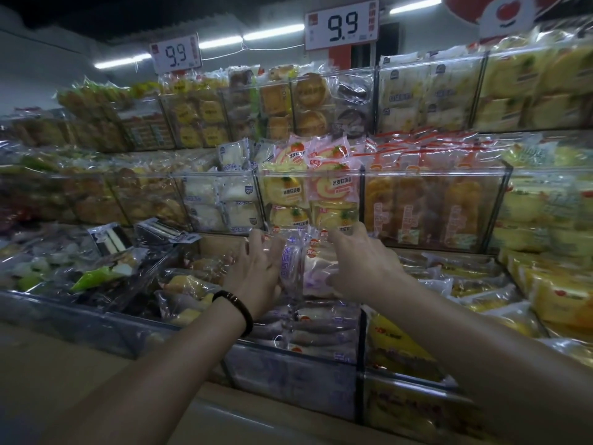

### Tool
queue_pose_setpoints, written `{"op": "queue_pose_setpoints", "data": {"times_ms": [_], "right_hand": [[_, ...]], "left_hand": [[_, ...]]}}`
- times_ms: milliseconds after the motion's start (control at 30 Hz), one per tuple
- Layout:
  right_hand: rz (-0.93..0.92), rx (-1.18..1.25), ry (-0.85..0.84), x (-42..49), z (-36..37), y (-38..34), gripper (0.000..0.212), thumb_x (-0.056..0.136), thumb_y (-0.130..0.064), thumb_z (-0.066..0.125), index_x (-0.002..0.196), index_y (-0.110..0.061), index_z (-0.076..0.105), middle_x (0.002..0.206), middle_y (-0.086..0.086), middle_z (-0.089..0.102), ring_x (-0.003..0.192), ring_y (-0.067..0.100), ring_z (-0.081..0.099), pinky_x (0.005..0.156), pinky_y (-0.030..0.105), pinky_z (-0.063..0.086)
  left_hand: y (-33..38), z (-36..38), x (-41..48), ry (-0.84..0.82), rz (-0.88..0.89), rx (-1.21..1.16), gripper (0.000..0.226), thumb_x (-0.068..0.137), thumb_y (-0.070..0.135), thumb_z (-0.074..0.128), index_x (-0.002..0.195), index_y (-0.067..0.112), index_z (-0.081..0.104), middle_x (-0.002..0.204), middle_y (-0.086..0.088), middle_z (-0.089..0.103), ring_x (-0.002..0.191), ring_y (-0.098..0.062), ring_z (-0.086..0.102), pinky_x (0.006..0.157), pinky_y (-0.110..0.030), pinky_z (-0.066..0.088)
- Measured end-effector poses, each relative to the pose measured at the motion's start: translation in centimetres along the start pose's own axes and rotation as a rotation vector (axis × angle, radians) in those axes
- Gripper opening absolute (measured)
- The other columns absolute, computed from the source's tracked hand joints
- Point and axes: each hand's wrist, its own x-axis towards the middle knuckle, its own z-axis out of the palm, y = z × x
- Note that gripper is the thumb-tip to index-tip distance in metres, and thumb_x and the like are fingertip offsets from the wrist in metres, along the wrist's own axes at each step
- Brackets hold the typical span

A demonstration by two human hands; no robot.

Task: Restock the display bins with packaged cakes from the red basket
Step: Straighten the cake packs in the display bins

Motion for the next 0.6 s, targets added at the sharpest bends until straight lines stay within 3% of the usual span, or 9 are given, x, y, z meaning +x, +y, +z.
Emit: {"op": "queue_pose_setpoints", "data": {"times_ms": [167, 267, 400, 500, 600], "right_hand": [[-0.03, 0.018, 0.053, -2.3, -0.2, 0.4, 0.066, 0.085, -0.031, 0.084, 0.14, -0.027, 0.046, 0.135, 0.007, 0.04, 0.096, 0.028, 0.062, 0.074, 0.044, 0.062], [-0.082, 0.036, 0.144, -4.1, -0.7, 0.1, 0.063, 0.085, -0.025, 0.083, 0.138, -0.026, 0.049, 0.133, 0.005, 0.045, 0.107, 0.027, 0.058, 0.082, 0.042, 0.06], [-0.199, 0.172, 0.19, -7.8, -1.8, -0.4, 0.045, 0.094, -0.025, 0.072, 0.135, -0.027, 0.053, 0.139, 0.0, 0.047, 0.118, 0.026, 0.056, 0.086, 0.041, 0.057], [-0.318, 0.263, 0.193, -11.6, -0.8, -0.9, 0.03, 0.096, -0.031, 0.069, 0.124, -0.026, 0.058, 0.125, -0.003, 0.055, 0.106, 0.023, 0.06, 0.081, 0.039, 0.056], [-0.358, 0.309, 0.158, -15.2, 2.3, -1.1, 0.032, 0.09, -0.032, 0.072, 0.119, -0.024, 0.06, 0.117, -0.002, 0.058, 0.101, 0.024, 0.06, 0.08, 0.045, 0.056]], "left_hand": [[0.2, -1.7, -1.8, 0.005, -0.017, -0.011, 0.075, 0.076, 0.025, 0.082, 0.133, 0.028, 0.033, 0.128, -0.012, 0.036, 0.101, -0.033, 0.055, 0.068, -0.04, 0.06], [0.8, -3.0, -3.6, 0.028, -0.015, -0.03, 0.067, 0.081, 0.026, 0.075, 0.134, 0.027, 0.035, 0.122, -0.01, 0.041, 0.101, -0.03, 0.052, 0.071, -0.037, 0.059], [2.2, -5.4, -7.0, 0.13, 0.025, -0.134, 0.037, 0.085, 0.03, 0.075, 0.112, 0.023, 0.049, 0.11, 0.0, 0.049, 0.092, -0.02, 0.049, 0.073, -0.03, 0.046], [3.7, -6.8, -11.2, 0.112, -0.015, -0.339, 0.025, 0.089, 0.031, 0.072, 0.1, 0.026, 0.049, 0.099, 0.009, 0.053, 0.083, -0.011, 0.05, 0.065, -0.029, 0.043], [5.2, -7.1, -16.0, 0.062, -0.085, -0.468, 0.023, 0.091, 0.035, 0.071, 0.096, 0.03, 0.049, 0.088, 0.013, 0.054, 0.075, -0.006, 0.054, 0.06, -0.027, 0.045]]}}
